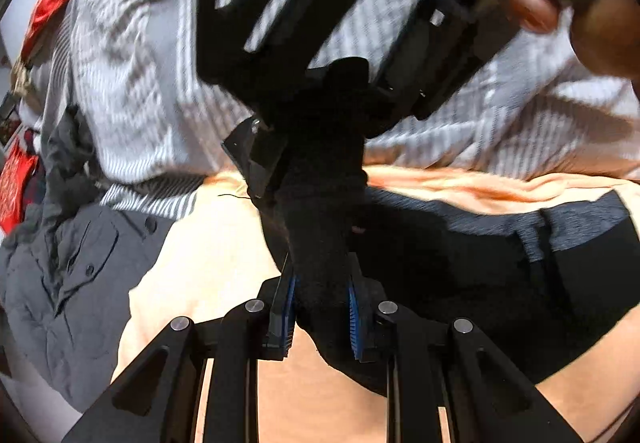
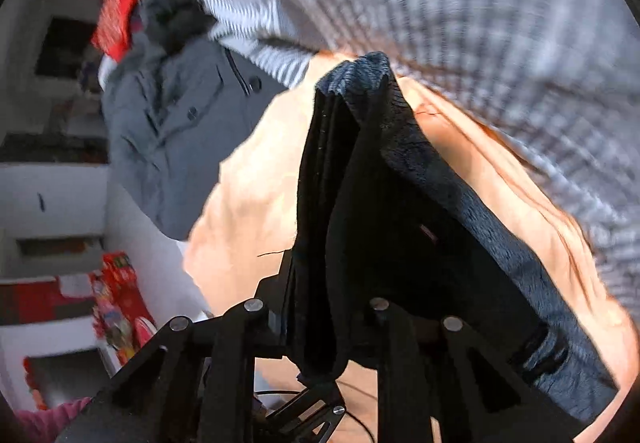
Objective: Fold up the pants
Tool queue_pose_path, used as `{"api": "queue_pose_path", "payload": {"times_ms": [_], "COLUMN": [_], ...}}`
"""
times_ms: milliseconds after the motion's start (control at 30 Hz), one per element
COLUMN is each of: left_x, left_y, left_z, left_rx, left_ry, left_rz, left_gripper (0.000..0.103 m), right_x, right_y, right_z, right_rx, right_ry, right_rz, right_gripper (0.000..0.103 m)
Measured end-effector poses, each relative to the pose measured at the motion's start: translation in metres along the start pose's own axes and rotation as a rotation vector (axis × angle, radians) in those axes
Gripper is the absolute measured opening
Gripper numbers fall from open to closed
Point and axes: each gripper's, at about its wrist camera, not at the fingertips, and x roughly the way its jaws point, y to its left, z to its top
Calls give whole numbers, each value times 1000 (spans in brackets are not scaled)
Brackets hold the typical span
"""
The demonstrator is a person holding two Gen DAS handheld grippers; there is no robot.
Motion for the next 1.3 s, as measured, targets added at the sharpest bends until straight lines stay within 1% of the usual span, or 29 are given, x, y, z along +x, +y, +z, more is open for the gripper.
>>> {"api": "queue_pose_path", "payload": {"times_ms": [133, 300, 367, 467, 533, 567, 733, 800, 833, 867, 933, 1000, 1067, 1100, 1133, 1200, 1300], "left_x": [-20, -47, -53, -65, -71, -75, -86, -85, -84, -82, -75, -64, -55, -52, -51, -53, -66], "left_y": [-23, -66, -81, -116, -137, -153, -213, -243, -252, -268, -287, -308, -324, -329, -330, -325, -314], "left_z": [13, 27, 30, 34, 36, 36, 30, 23, 20, 14, 2, -13, -29, -37, -42, -46, -51], "left_rx": [48, 146, 178, 249, 290, 320, 440, 501, 519, 553, 607, 681, 758, 789, 804, 807, 808], "left_ry": [-28, -52, -54, -58, -57, -56, -47, -32, -24, -12, 4, 32, 55, 68, 81, 113, 136], "left_rz": [-36, -90, -106, -136, -156, -166, -208, -225, -229, -231, -223, -202, -156, -136, -134, -160, -194], "left_gripper": [22, 22, 22, 22, 22, 22, 22, 22, 22, 22, 22, 22, 23, 26, 29, 34, 34], "right_x": [-40, -88, -105, -132, -142, -149, -168, -169, -168, -164, -154, -144, -122, -113, -106, -94, -85], "right_y": [-22, -55, -70, -98, -113, -126, -177, -197, -210, -214, -240, -262, -285, -292, -299, -307, -312], "right_z": [-29, -76, -94, -130, -148, -163, -223, -243, -256, -259, -280, -296, -309, -314, -320, -328, -330], "right_rx": [43, 120, 149, 205, 237, 263, 374, 416, 444, 461, 512, 561, 624, 649, 672, 700, 717], "right_ry": [-100, -225, -262, -325, -358, -382, -474, -494, -502, -506, -516, -517, -505, -502, -501, -504, -507], "right_rz": [60, 134, 151, 173, 183, 193, 234, 236, 240, 241, 252, 261, 283, 299, 314, 331, 347], "right_gripper": [20, 20, 20, 20, 20, 20, 20, 20, 20, 20, 20, 20, 20, 20, 20, 20, 20]}}
